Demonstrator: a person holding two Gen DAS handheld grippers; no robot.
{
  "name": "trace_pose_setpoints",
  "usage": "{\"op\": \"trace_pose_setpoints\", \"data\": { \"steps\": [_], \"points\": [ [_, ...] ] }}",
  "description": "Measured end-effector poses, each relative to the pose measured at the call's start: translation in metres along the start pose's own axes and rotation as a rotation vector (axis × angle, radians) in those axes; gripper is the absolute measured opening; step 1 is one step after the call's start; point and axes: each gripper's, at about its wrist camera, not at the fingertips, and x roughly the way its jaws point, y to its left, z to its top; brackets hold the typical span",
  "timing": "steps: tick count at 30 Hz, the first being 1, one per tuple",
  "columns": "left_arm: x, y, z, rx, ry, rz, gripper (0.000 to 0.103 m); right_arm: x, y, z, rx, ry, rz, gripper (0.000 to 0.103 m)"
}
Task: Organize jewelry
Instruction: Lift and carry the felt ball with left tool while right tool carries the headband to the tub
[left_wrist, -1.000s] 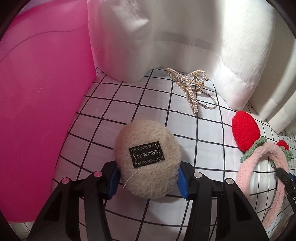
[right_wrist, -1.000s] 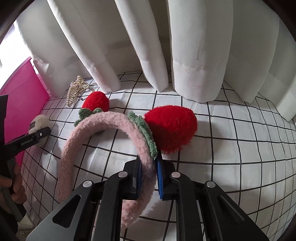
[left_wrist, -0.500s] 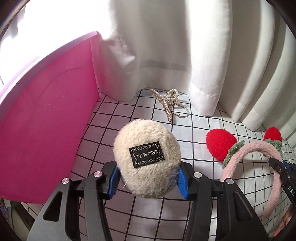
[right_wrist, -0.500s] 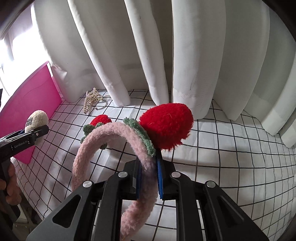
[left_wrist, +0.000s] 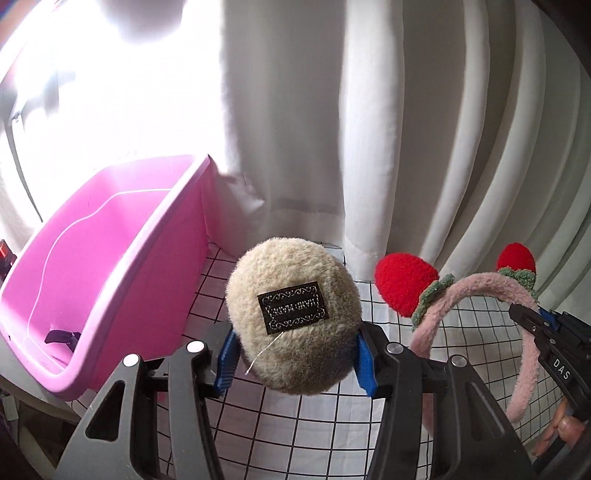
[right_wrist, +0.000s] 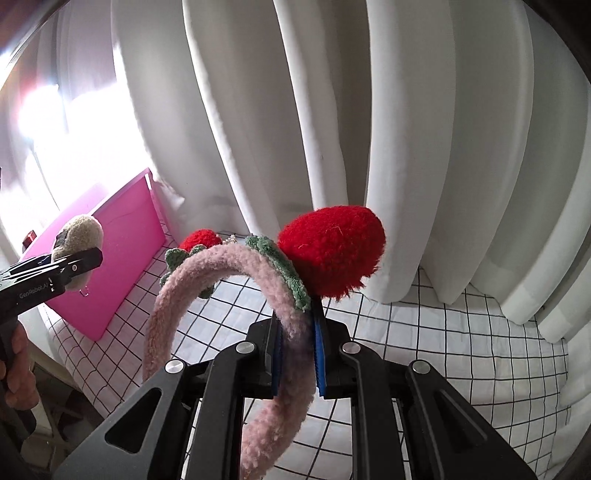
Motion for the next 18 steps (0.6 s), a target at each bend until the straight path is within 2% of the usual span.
{"op": "trace_pose_setpoints", "data": {
  "steps": [10, 18],
  "points": [
    [-0.061, 0.031, 0.024, -0.050, -0.125, 0.045, 0.050, -0.024, 0.039, 0.036, -0.090, -0.087, 0.070, 0.014],
    [-0.084, 0.082, 0.035, -0.119, -0.187, 0.137, 0.050, -0.025, 0.095, 0.076, -0.187, -0.171, 0.159, 0.014]
  ]
}}
